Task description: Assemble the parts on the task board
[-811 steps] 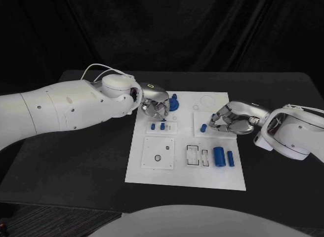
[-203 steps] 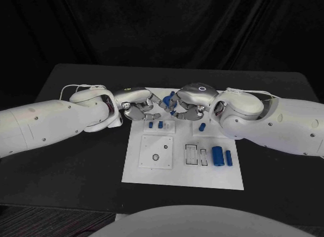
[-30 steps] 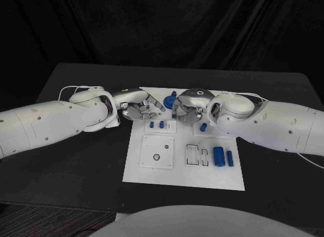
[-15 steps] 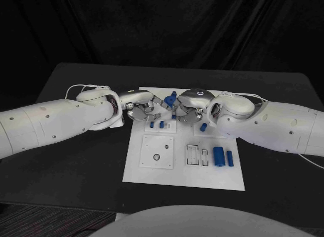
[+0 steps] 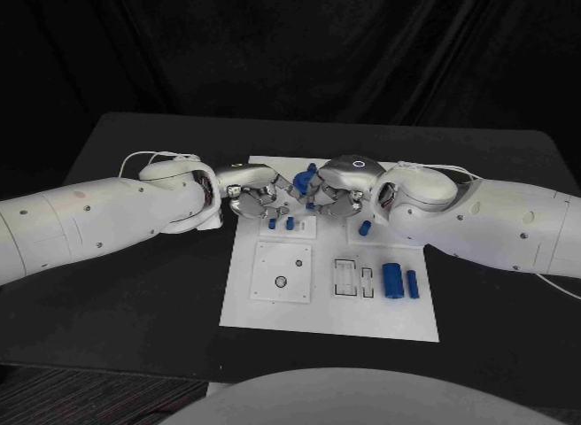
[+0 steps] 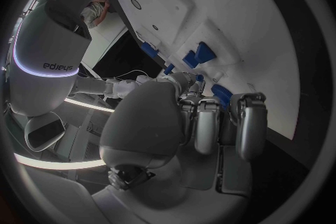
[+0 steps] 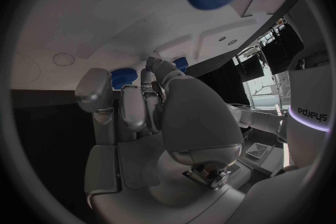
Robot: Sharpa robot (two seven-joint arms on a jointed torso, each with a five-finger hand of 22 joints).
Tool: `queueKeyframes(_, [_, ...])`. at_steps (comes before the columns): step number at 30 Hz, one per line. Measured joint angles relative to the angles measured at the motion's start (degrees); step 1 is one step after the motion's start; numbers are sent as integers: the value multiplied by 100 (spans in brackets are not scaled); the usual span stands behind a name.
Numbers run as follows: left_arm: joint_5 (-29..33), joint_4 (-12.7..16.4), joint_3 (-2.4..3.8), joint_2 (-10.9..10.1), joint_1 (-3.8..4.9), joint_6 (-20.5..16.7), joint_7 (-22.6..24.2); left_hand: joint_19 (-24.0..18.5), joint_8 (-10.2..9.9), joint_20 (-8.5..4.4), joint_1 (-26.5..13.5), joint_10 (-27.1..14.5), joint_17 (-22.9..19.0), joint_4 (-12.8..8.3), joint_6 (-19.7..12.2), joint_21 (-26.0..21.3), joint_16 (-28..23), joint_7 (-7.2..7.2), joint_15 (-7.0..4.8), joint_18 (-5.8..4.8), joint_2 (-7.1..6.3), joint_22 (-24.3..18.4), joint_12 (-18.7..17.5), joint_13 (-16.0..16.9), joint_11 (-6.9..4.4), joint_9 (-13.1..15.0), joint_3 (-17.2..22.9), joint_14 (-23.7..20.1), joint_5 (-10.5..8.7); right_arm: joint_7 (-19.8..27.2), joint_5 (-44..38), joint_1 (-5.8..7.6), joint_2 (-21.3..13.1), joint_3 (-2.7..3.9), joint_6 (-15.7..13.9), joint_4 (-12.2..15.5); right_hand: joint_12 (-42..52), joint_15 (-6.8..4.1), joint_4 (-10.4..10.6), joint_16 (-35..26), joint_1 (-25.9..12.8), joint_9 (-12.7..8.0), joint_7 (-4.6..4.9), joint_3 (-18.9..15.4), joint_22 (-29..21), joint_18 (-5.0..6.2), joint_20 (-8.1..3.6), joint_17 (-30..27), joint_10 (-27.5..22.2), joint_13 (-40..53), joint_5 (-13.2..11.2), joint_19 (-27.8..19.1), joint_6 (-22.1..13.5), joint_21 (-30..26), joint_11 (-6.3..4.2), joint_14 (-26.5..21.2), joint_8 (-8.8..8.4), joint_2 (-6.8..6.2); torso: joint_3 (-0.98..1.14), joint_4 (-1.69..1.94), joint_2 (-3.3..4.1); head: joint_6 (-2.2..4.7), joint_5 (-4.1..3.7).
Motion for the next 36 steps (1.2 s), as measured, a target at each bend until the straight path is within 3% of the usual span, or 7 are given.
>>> queueKeyframes(36, [0,-203,1,165,-23,225,-122,0,1,0,-6,0,0,0,-137,0,0,-9,0,0,6,-1,0,-2,0,-10,-1,0,-24,1,-1,32,-47,0,-70,144,0,1,1,0,-56,13,9,0,-2,0,0,-14,0,-6,45,0,-7,0,0,0,-25,57,5,4,-8,0,1])
